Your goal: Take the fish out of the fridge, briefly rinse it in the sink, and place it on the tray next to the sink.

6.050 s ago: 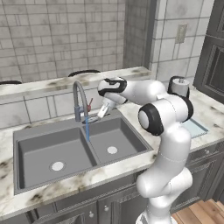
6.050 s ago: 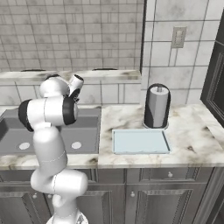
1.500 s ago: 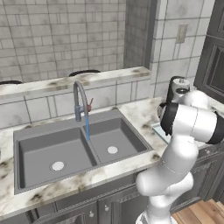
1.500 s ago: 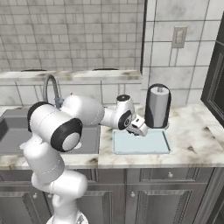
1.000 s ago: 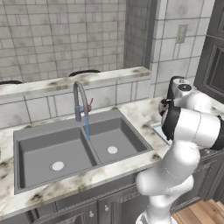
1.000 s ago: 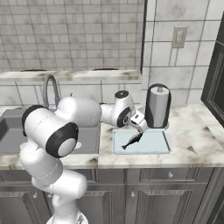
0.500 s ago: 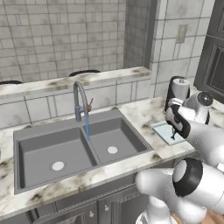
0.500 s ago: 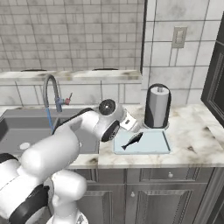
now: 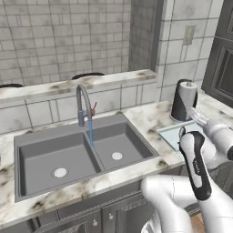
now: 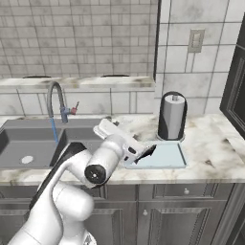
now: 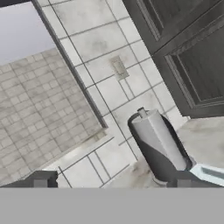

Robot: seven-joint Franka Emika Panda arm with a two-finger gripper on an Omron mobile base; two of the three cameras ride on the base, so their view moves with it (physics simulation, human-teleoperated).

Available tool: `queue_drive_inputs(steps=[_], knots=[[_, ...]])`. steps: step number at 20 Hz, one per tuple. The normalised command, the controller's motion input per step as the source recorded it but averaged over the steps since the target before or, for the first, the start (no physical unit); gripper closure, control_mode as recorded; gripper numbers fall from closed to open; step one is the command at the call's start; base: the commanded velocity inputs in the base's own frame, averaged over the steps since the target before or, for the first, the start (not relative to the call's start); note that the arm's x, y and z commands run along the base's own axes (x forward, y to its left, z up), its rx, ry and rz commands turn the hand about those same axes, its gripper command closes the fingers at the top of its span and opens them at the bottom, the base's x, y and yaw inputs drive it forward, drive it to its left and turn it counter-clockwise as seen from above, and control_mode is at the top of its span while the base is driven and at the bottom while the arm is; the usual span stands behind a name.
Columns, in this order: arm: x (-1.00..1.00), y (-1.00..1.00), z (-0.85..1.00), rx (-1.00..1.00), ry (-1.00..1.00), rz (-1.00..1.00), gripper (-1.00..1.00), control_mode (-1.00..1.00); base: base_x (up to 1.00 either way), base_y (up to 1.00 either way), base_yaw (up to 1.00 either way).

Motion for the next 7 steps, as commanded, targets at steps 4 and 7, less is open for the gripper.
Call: queue_drive_inputs(steps=[4,7], knots=[[-1.0,-0.31,0.81,0.0,-0.61,0.0,-1.0,-1.0,0.0,0.0,0.0],[-1.0,-0.33,0.89,0.06,-0.58,0.0,-1.0,-1.0,0.0,0.0,0.0]])
